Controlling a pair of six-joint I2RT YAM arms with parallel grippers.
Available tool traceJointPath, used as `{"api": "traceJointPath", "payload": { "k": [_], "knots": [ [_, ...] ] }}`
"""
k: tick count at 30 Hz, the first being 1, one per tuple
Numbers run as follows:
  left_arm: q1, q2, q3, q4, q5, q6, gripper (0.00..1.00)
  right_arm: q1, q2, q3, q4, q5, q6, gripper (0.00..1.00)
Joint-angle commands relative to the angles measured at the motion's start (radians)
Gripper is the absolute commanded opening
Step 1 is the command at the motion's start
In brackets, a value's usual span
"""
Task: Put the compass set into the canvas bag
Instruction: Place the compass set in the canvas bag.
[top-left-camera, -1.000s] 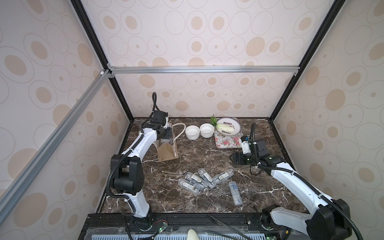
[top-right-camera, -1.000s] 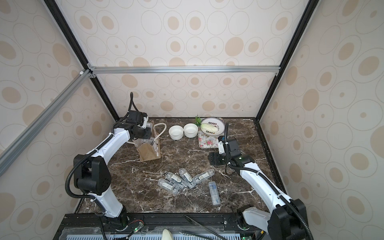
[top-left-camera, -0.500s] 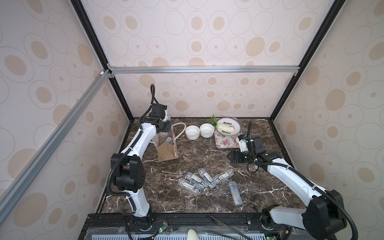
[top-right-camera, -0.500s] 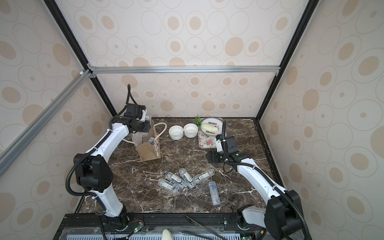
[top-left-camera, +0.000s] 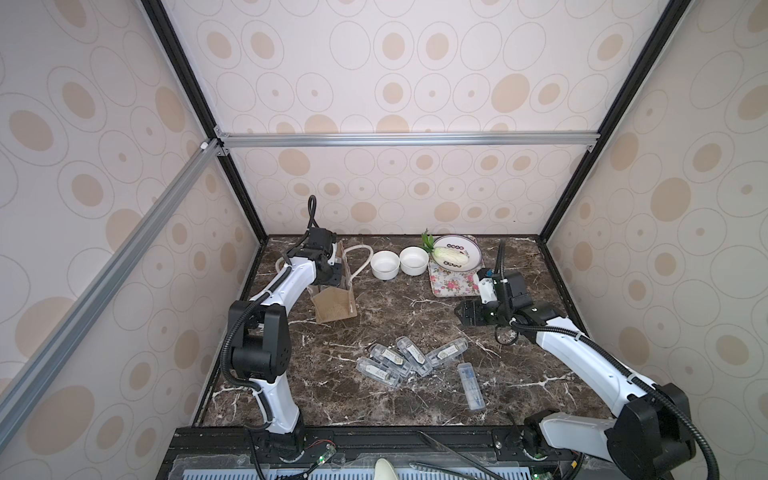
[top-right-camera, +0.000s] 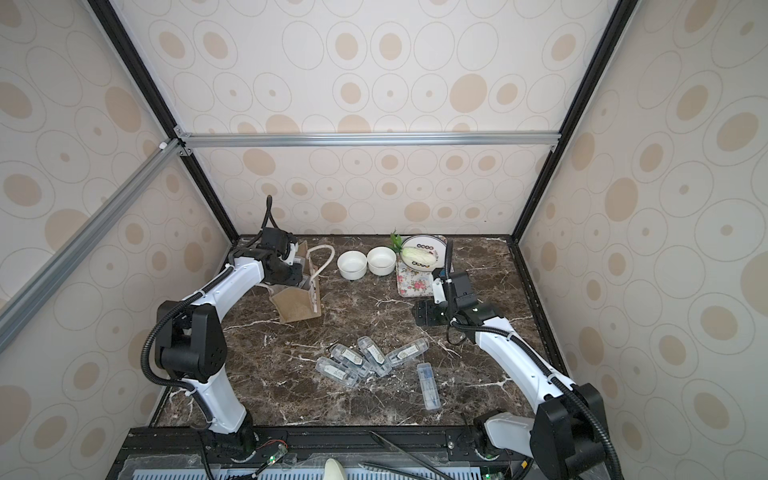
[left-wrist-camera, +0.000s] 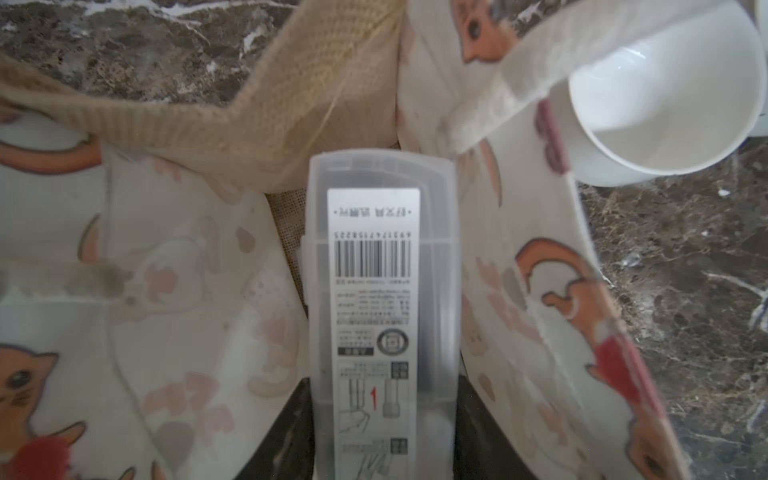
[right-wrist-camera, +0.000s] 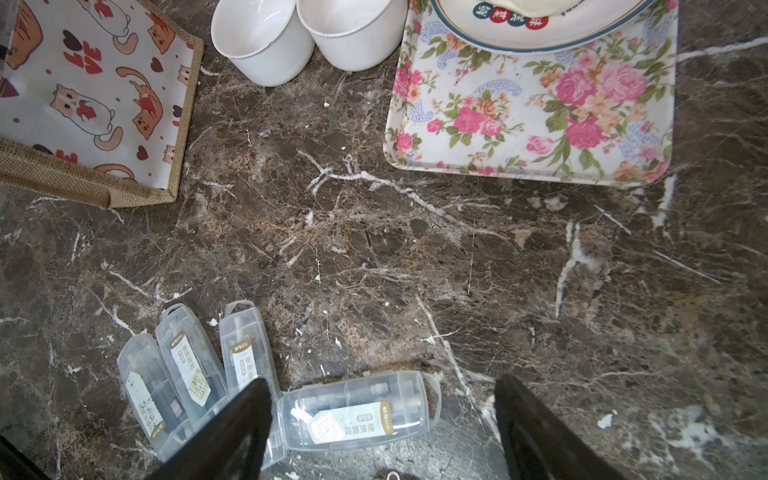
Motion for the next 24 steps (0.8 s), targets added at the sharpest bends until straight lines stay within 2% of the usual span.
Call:
{"api": "traceJointPath", "payload": {
  "k": [1,10,24],
  "knots": [
    [0.01,-0.012,0.0,0.025,0.021,0.019,0.38,0.006,-0.008,-0.005,-0.004,-0.001,0.01,0.86],
    [0.01,0.023,-0.033,0.025,0.012,-0.017,0.38,0.006,0.009,-0.013,0.007,-0.001,0.002,0.86],
    [0.012,0.134,0.011,0.013,0.042,-0.076,0.38,0.007,0.038,-0.035,0.032,-0.009,0.005,0.86]
  ]
}}
